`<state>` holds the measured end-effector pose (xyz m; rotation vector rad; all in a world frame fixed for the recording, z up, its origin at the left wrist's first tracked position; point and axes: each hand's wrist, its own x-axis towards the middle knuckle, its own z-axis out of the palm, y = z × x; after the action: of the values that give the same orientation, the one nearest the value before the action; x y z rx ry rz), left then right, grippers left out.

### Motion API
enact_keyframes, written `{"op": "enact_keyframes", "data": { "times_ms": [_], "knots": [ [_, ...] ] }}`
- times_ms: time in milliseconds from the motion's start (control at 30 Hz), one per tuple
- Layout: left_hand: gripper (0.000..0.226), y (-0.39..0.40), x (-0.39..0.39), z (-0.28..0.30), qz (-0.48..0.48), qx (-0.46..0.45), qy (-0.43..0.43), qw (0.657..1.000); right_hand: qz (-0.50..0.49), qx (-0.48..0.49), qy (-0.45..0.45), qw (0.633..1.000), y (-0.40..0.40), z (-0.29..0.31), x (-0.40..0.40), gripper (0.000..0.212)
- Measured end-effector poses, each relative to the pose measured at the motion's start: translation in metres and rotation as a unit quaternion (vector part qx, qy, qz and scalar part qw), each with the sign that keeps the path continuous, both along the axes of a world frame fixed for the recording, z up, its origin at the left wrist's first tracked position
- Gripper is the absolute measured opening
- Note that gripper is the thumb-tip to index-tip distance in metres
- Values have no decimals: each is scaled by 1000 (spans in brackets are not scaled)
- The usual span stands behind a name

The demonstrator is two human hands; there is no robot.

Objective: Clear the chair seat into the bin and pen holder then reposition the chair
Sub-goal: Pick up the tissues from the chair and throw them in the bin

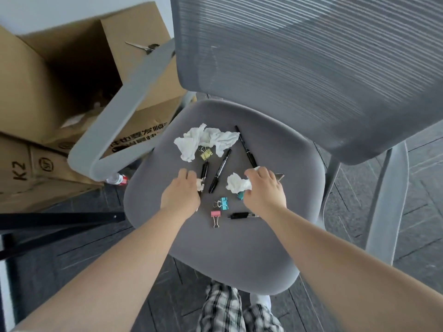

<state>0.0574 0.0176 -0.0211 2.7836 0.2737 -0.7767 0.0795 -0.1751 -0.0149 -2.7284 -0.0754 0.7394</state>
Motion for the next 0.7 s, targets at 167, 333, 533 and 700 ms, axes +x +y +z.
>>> {"op": "enact_keyframes", "data": {
  "times_ms": [167,333,533,700],
  "knots": [
    [31,10,29,-4,-4,22,-46,999,71,-53,37,995,16,-17,17,51],
    [37,14,56,-20,34,9,-80,996,66,-78,51,993,18,-30,24,21],
    [66,22,81,-36,101,-54,-105,988,34,-12,-63,997,26,-16,48,9],
    [68,29,97,-42,115,-75,-87,987,-27,42,-103,993,47,-22,83,28]
  ]
}}
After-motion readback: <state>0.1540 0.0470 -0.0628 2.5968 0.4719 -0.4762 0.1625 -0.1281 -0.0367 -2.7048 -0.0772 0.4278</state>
